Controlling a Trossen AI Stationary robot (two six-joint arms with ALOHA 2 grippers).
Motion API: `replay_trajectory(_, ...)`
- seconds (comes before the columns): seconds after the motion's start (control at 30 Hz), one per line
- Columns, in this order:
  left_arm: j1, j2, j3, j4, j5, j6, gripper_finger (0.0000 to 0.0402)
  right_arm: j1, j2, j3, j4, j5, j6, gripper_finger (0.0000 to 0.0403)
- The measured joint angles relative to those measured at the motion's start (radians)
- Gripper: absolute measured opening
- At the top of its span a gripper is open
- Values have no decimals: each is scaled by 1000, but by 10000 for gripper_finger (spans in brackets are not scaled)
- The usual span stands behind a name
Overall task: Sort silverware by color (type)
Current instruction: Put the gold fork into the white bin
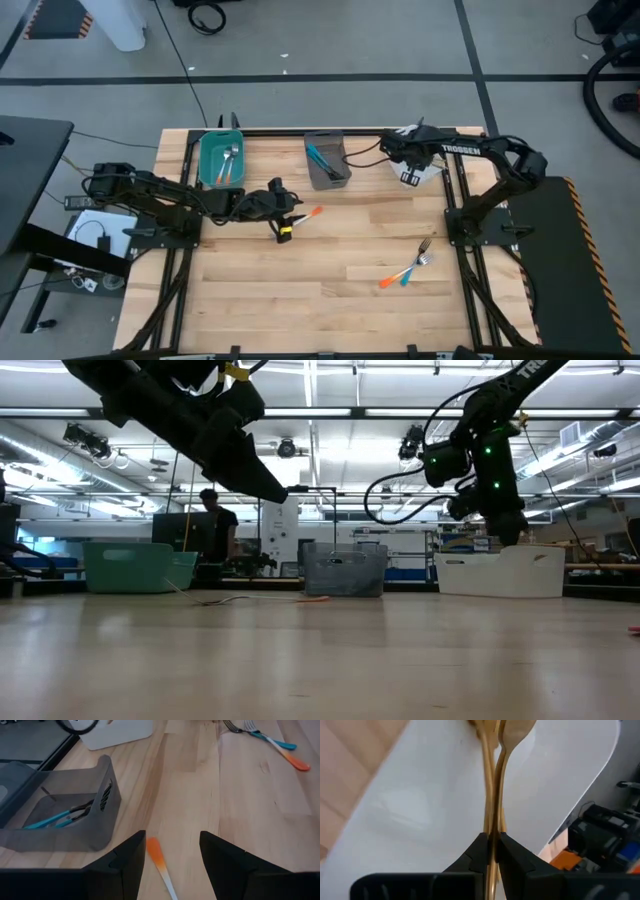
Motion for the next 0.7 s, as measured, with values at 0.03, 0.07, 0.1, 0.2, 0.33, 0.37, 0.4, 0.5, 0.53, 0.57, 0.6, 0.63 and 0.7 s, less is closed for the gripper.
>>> replay_trajectory(0.03,0,0,0,3,0,0,196,-4,4,11,3,-2,-3,39)
replay_trajectory(0.07,0,0,0,7,0,0,196,-7,11,24,1,-2,-9,39)
replay_trajectory(0.1,0,0,0,10,0,0,196,-12,17,36,-1,-3,-11,39)
replay_trajectory(0.2,0,0,0,8,0,0,196,-30,33,79,-29,-11,-2,39)
replay_trajectory(0.33,0,0,0,6,0,0,196,-52,33,123,-81,-62,9,39)
replay_trajectory(0.37,0,0,0,6,0,0,196,-59,34,131,-98,-75,11,39)
replay_trajectory(0.4,0,0,0,6,0,0,196,-67,33,137,-106,-81,10,39)
replay_trajectory(0.5,0,0,0,7,0,0,196,-93,33,139,-99,-116,3,39)
replay_trajectory(0.53,0,0,0,7,0,0,196,-104,33,139,-102,-130,-7,39)
replay_trajectory(0.57,0,0,0,7,0,0,196,-113,33,137,-101,-135,-16,39)
replay_trajectory(0.6,0,0,0,7,0,0,196,-121,33,134,-93,-133,-19,39)
replay_trajectory(0.63,0,0,0,8,0,0,196,-130,33,131,-90,-131,-22,39)
replay_trajectory(0.7,0,0,0,8,0,0,196,-145,33,127,-79,-132,-29,39)
